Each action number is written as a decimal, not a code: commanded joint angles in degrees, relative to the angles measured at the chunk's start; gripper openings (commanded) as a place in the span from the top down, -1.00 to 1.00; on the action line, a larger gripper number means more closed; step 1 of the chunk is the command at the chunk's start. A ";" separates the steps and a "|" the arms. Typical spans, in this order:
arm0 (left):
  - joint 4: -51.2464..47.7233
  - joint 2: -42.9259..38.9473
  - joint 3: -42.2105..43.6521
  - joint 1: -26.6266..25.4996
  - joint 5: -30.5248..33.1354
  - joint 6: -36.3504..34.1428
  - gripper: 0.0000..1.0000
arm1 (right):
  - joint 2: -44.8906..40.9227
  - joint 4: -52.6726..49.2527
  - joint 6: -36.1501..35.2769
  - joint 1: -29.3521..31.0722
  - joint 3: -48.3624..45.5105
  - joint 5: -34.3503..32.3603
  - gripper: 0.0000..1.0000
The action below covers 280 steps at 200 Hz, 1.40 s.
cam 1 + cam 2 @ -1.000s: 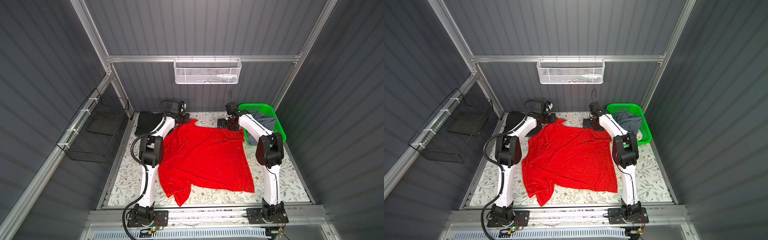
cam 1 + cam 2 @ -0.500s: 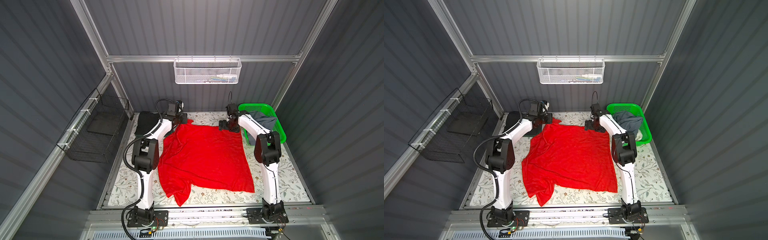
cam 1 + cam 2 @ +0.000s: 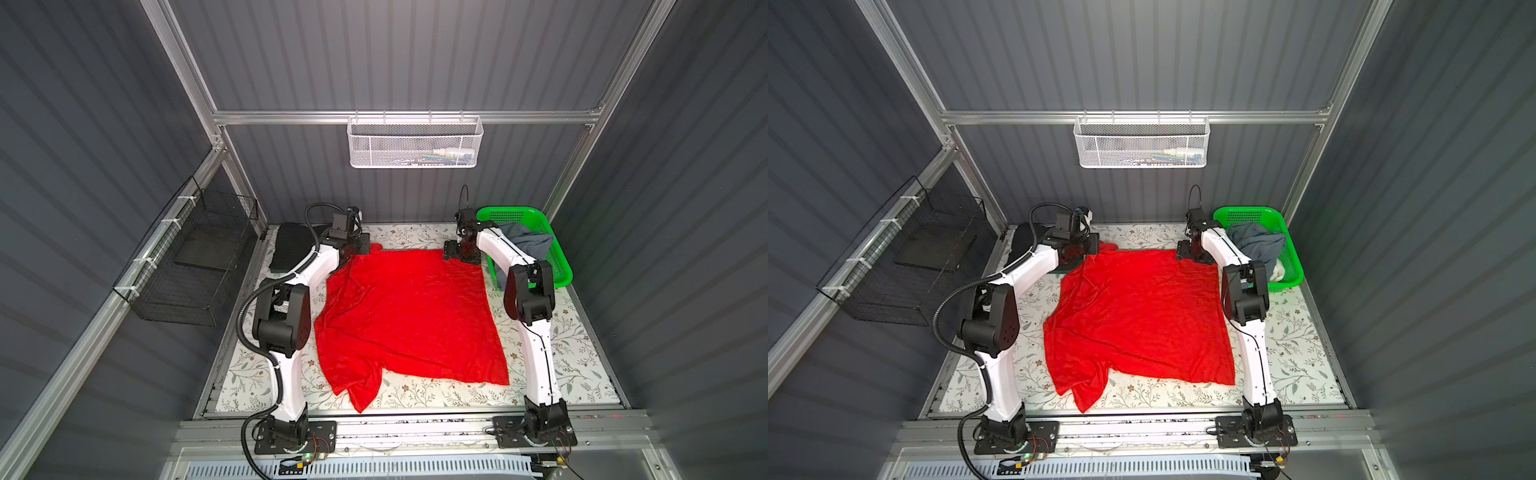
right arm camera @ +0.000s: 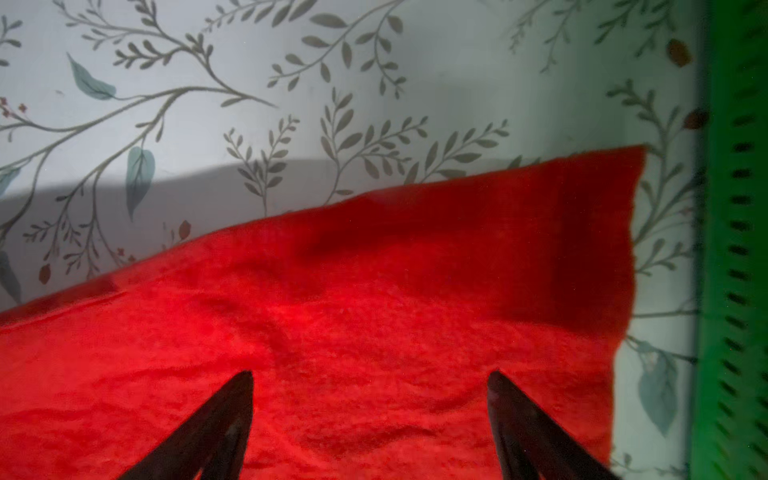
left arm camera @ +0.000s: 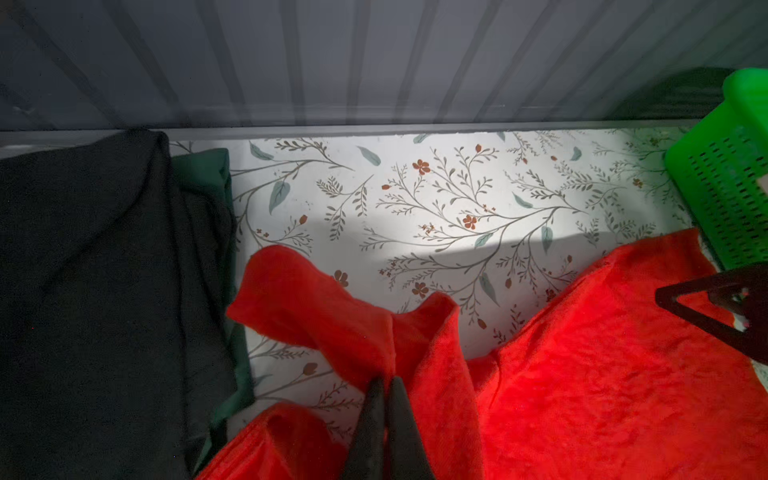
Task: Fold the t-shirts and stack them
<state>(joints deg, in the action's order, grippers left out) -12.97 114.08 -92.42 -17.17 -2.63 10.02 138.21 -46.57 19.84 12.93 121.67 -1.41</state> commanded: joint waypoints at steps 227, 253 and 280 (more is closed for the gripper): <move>-0.15 -2.38 4.88 -0.15 -4.41 2.45 1.00 | 7.33 -5.38 -1.79 -5.72 8.43 -0.37 -0.74; -0.16 -1.82 4.93 -0.15 -4.79 2.42 1.00 | 8.18 -5.19 -1.97 -5.72 9.81 0.31 -0.72; -0.17 -1.17 4.77 -0.15 -4.55 2.20 1.00 | 10.15 -6.42 -2.64 -5.80 13.53 1.09 -0.63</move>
<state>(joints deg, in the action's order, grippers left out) -12.78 112.29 -88.31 -17.17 -6.07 11.81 146.23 -50.92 17.72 7.49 131.87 -1.41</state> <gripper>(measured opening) 0.051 0.838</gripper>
